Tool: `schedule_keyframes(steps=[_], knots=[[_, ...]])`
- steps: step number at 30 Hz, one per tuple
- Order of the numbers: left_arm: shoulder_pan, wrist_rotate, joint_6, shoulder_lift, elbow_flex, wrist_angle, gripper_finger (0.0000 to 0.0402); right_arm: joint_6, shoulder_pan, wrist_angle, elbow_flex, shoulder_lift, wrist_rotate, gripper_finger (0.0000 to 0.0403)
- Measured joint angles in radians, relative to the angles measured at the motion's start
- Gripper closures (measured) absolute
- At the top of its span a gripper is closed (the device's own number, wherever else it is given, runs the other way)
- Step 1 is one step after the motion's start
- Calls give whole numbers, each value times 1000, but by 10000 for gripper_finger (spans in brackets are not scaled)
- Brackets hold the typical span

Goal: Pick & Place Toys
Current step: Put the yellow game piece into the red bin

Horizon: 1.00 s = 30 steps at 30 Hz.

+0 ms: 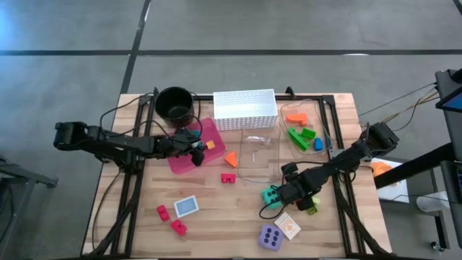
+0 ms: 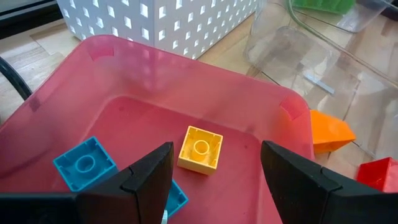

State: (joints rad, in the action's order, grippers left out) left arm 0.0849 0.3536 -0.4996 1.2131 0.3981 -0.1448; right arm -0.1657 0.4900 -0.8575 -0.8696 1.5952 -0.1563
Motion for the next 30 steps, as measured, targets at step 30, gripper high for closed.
schedule_keyframes(steps=[30], knots=[[-186,-119,261,0,128,-233,156,206,-4,25,-404,-131,-253,251]])
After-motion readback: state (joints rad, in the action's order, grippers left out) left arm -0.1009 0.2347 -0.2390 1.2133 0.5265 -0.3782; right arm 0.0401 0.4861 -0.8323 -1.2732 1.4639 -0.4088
